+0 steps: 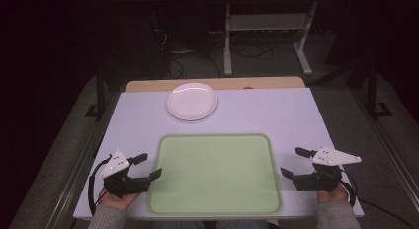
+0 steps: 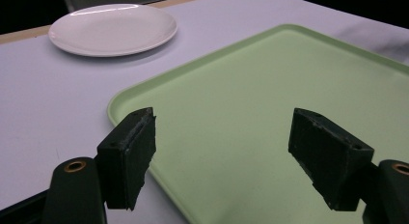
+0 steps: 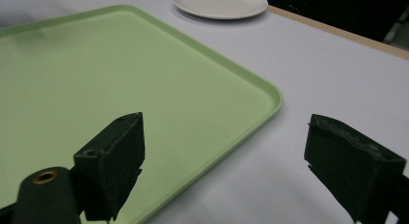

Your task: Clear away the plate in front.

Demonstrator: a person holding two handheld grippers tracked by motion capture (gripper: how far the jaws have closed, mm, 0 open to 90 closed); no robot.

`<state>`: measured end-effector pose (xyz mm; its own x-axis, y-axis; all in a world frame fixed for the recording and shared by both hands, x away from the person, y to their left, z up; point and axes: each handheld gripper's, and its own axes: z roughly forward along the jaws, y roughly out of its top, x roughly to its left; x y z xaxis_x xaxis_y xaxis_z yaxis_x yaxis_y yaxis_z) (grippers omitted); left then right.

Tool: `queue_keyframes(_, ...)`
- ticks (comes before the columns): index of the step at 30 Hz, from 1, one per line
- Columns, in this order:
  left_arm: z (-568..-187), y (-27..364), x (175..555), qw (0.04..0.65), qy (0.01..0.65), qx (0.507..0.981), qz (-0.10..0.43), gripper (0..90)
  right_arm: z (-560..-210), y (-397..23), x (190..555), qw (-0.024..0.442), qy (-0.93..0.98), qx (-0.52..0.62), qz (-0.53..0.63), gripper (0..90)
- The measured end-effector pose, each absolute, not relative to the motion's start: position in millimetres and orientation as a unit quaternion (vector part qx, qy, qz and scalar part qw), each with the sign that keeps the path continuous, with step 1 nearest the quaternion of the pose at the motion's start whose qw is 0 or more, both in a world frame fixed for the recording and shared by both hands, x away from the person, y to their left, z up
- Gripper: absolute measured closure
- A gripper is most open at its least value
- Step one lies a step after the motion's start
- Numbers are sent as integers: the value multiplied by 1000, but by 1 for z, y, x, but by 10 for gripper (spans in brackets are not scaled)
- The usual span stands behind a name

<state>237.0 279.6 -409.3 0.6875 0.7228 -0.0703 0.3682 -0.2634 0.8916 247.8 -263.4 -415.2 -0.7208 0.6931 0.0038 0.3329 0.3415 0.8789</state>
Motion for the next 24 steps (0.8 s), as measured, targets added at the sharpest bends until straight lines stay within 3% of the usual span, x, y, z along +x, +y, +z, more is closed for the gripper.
queue_keyframes(24, -407, 271, 235, 483, 352, 785, 163, 231, -415, -265, 248, 197, 787, 324, 486, 135)
